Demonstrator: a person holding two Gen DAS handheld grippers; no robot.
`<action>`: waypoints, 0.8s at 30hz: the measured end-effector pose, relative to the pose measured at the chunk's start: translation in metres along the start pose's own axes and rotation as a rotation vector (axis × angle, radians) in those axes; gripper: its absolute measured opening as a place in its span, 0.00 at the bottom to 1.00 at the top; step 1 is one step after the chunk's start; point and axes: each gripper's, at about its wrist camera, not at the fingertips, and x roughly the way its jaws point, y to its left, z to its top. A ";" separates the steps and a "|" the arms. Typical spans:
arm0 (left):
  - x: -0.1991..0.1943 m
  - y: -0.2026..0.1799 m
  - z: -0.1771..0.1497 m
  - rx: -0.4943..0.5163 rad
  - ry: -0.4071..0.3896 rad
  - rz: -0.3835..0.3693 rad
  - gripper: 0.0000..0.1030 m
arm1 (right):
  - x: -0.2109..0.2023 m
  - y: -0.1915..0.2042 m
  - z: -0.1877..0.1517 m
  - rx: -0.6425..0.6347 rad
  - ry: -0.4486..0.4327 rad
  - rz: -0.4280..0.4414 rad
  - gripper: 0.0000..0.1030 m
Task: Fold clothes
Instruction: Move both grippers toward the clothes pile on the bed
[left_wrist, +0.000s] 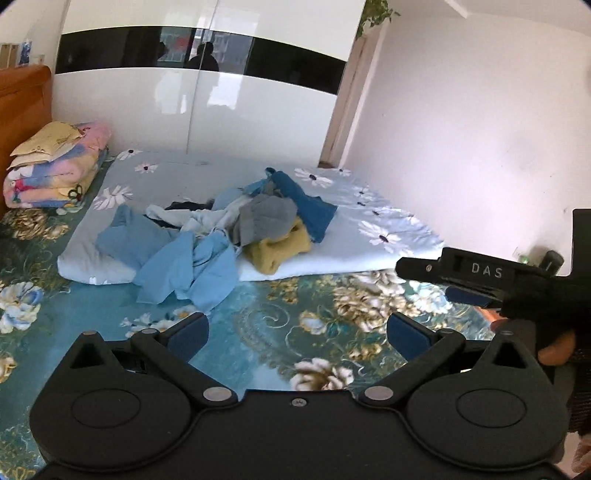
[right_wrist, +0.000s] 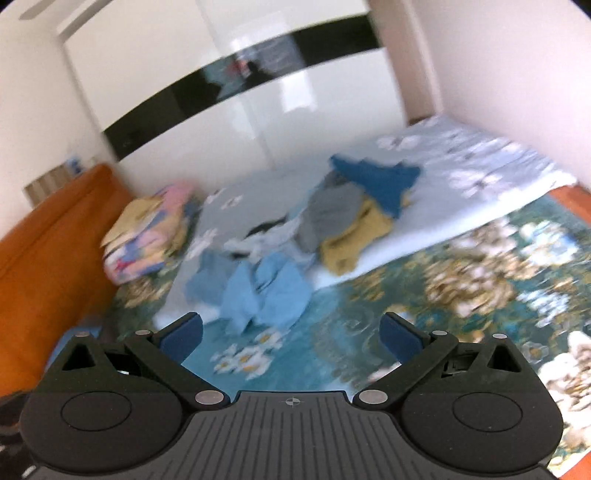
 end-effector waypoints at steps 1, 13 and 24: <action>0.003 0.001 0.000 -0.015 0.000 -0.002 0.99 | -0.001 -0.002 0.002 -0.007 -0.011 -0.017 1.00; 0.074 -0.006 0.017 -0.121 0.021 0.071 0.99 | 0.073 -0.045 0.034 -0.064 0.076 -0.029 1.00; 0.187 0.020 0.053 -0.179 0.101 0.269 0.99 | 0.199 -0.078 0.060 -0.089 0.212 0.093 0.95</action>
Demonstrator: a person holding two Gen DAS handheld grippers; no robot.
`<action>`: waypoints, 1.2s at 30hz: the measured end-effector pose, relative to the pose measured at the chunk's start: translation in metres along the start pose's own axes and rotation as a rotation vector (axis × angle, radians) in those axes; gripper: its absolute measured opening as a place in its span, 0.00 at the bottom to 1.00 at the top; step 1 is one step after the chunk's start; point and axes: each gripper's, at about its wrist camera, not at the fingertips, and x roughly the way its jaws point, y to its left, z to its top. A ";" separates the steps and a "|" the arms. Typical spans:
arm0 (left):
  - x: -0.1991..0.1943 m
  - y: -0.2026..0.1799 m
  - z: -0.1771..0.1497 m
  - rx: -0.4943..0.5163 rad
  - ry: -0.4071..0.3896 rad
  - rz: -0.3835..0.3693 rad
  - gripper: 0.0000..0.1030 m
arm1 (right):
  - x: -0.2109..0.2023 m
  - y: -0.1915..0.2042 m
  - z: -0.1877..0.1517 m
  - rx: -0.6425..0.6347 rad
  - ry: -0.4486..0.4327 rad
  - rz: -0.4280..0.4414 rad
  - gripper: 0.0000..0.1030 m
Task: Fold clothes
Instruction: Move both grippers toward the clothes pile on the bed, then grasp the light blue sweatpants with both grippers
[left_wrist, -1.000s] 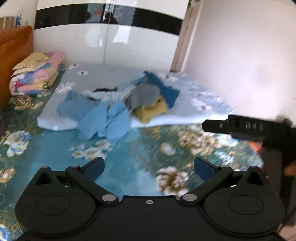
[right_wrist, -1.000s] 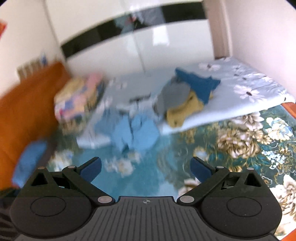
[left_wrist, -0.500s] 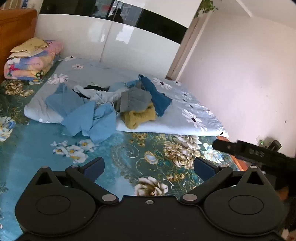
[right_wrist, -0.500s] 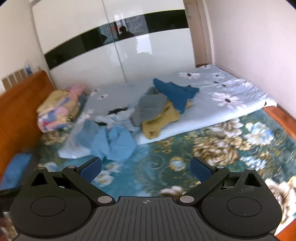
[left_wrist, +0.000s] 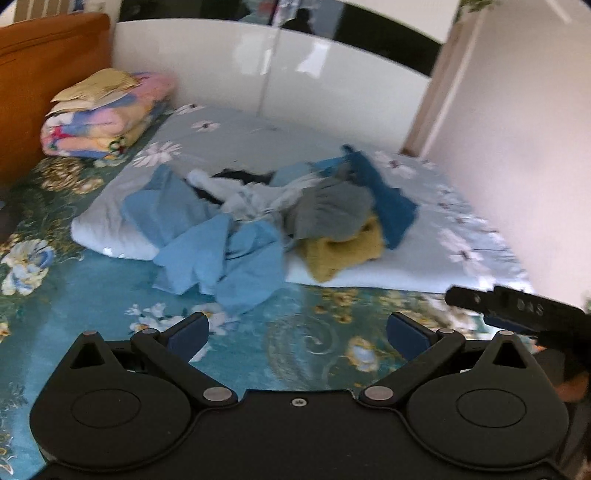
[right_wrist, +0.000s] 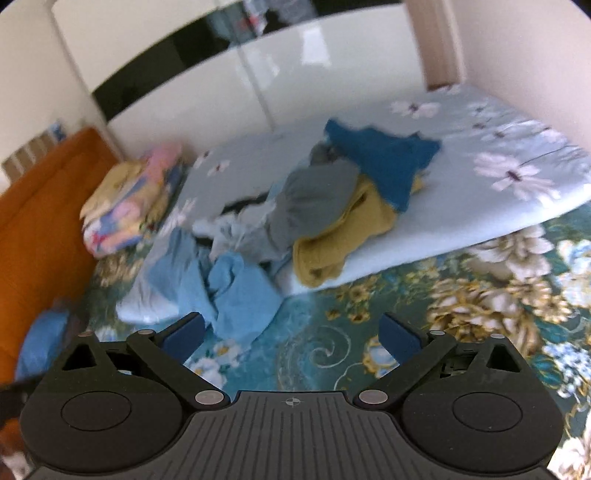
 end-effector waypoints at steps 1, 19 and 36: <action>0.009 0.003 0.001 0.001 0.010 0.018 0.99 | 0.011 0.002 0.000 -0.016 0.021 0.013 0.92; 0.211 0.062 0.075 0.210 0.065 0.134 0.99 | 0.176 0.075 0.046 -0.178 0.193 0.028 0.62; 0.350 0.088 0.108 0.426 0.164 0.065 0.44 | 0.348 0.110 0.087 -0.370 0.312 -0.011 0.42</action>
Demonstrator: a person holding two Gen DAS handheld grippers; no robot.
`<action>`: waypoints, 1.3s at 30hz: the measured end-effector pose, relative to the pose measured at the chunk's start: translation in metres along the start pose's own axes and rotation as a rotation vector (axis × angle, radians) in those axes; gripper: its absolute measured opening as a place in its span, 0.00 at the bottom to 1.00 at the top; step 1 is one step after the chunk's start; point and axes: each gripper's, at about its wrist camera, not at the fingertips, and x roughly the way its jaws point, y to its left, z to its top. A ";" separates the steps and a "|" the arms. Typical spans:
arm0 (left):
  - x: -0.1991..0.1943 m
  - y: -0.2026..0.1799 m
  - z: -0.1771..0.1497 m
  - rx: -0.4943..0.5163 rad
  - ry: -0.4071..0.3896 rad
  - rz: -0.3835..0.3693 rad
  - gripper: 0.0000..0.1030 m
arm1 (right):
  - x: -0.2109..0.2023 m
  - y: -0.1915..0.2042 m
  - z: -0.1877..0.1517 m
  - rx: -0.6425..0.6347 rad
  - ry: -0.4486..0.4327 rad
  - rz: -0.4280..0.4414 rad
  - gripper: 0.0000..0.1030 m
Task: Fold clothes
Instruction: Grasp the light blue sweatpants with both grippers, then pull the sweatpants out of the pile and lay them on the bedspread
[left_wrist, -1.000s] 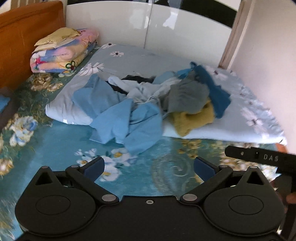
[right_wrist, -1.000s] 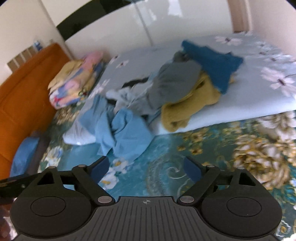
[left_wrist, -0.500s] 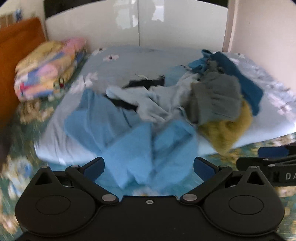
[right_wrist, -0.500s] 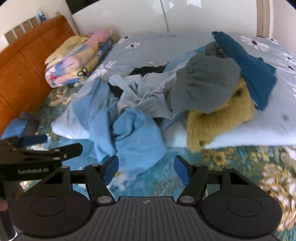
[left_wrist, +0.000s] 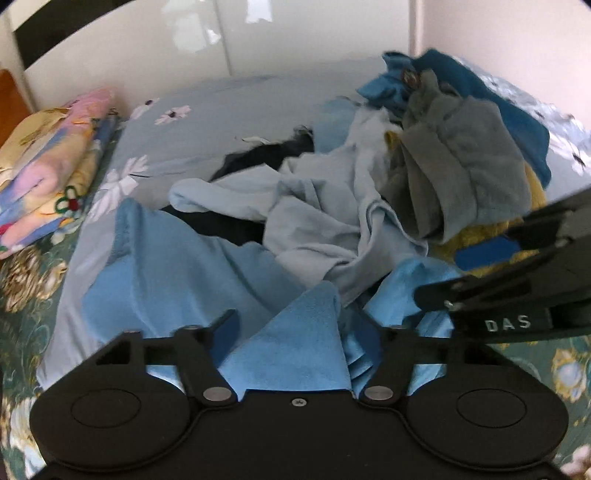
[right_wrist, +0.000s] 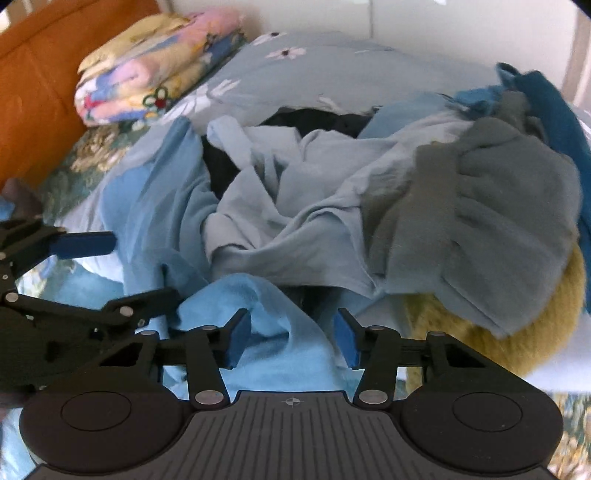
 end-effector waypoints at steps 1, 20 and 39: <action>0.003 0.001 -0.001 -0.003 0.004 -0.017 0.41 | 0.005 0.001 0.001 -0.009 0.012 0.003 0.36; -0.128 0.019 -0.113 -0.556 -0.041 -0.016 0.03 | -0.094 0.024 -0.097 0.021 -0.054 0.277 0.05; -0.285 -0.088 -0.228 -0.570 0.167 -0.118 0.03 | -0.225 -0.013 -0.270 0.064 0.163 0.140 0.05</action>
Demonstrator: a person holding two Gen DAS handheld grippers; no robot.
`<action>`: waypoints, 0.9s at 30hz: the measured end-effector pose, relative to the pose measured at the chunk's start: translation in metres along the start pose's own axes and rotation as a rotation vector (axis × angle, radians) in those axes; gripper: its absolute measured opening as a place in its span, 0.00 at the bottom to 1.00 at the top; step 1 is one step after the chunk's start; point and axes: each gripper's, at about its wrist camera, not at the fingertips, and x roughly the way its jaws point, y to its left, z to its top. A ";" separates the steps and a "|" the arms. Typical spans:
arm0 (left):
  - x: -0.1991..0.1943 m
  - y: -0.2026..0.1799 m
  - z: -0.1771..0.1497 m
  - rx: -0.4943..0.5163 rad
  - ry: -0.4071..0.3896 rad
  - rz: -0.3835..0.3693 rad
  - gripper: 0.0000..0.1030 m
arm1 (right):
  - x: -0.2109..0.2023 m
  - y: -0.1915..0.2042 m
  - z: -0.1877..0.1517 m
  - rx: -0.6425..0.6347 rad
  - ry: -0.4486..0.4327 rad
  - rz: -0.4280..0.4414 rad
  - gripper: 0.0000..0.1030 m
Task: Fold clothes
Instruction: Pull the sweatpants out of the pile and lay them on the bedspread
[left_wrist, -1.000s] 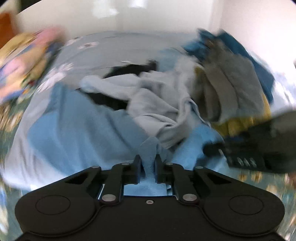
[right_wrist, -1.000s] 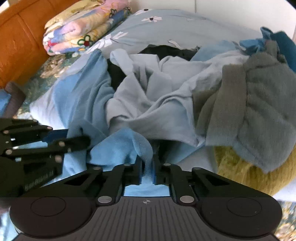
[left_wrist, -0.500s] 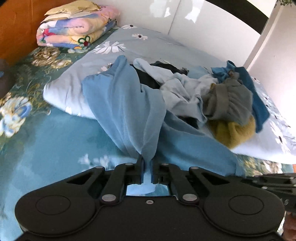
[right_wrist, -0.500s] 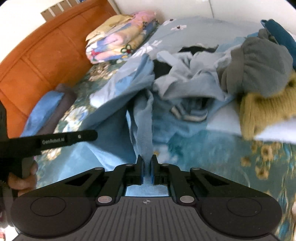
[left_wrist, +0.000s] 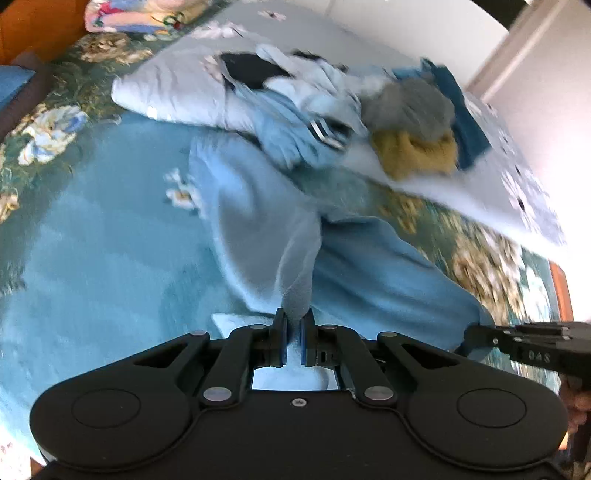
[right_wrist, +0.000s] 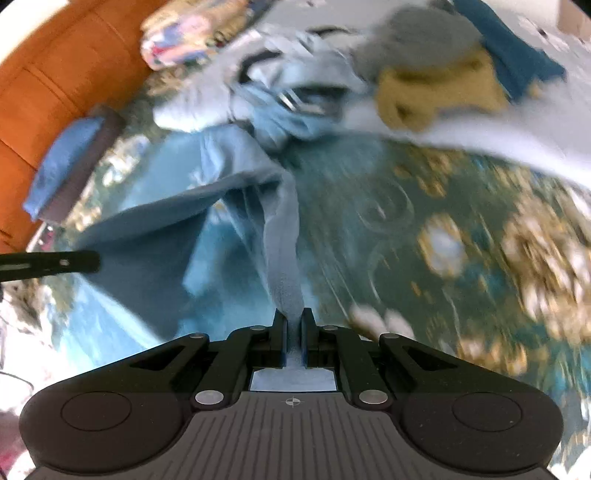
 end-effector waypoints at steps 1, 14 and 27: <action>-0.001 0.000 -0.007 -0.004 0.014 -0.003 0.03 | -0.001 -0.005 -0.010 0.017 0.020 -0.015 0.05; 0.005 -0.070 -0.006 0.105 -0.074 -0.151 0.03 | -0.003 -0.049 -0.073 0.114 0.147 -0.138 0.24; 0.027 -0.069 -0.027 0.137 0.038 -0.197 0.45 | -0.006 -0.007 0.004 0.016 -0.100 0.043 0.27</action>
